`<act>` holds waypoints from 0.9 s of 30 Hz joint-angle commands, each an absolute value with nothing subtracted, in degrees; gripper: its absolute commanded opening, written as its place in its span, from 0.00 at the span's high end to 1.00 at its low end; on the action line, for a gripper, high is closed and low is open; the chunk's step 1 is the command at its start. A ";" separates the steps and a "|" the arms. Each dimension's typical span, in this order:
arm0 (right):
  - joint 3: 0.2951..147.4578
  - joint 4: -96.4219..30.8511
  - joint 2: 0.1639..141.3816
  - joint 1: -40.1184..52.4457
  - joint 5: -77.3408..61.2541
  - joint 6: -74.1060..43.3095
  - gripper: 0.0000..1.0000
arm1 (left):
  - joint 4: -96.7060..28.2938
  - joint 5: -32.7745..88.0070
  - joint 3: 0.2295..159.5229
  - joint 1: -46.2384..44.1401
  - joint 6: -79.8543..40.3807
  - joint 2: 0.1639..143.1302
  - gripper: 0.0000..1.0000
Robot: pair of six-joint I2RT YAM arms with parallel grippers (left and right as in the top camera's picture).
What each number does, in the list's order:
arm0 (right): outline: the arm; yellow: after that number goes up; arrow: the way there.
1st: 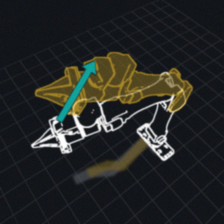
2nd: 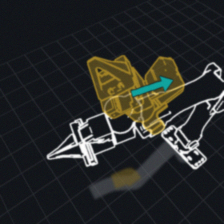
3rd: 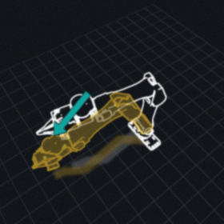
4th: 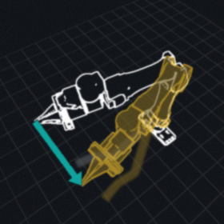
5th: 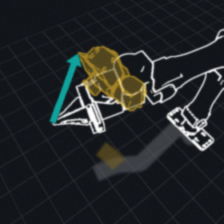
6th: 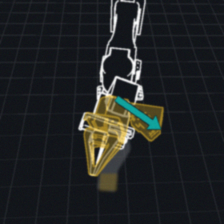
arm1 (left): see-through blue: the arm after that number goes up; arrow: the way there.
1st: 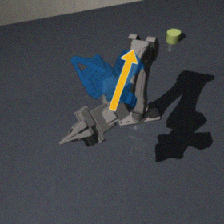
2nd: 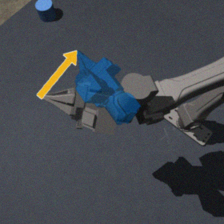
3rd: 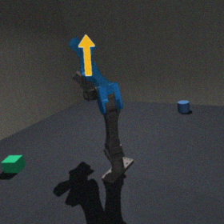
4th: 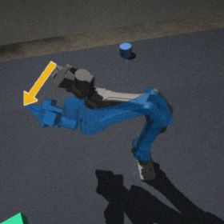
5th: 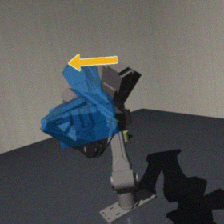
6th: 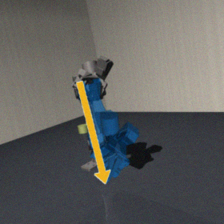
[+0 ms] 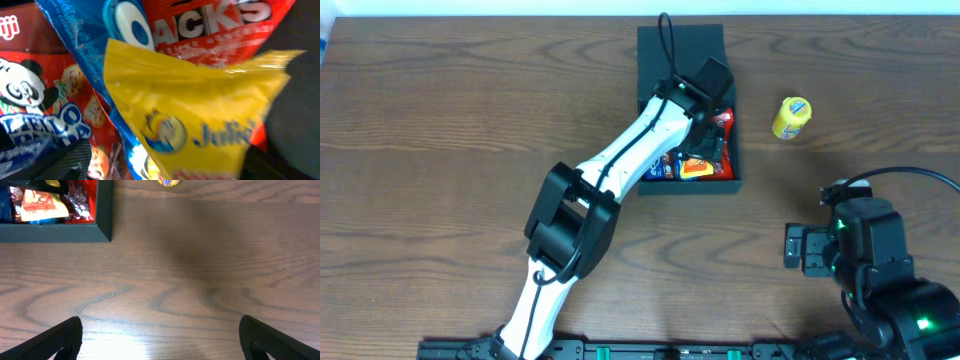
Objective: Pack container
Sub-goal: 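Release the packet and push the box contents down with the left gripper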
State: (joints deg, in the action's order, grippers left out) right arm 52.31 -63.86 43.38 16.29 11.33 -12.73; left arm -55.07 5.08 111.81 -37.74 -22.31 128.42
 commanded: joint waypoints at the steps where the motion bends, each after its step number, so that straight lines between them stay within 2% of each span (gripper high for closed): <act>1: 52.42 -63.94 43.11 15.40 11.53 -12.36 0.01 | -55.20 3.57 112.31 -38.02 -21.80 122.67 0.04; 3: 52.42 -63.94 43.11 15.40 11.53 -12.36 0.01 | -55.24 2.57 112.31 -38.30 -21.80 121.10 0.02; 14: 52.42 -63.94 43.11 15.40 11.53 -12.36 0.01 | -58.81 -1.91 112.29 -42.87 -21.61 113.45 0.05; 27: 52.42 -63.94 43.11 15.40 11.53 -12.36 0.01 | -63.16 -1.93 112.16 -47.64 -21.54 113.47 0.04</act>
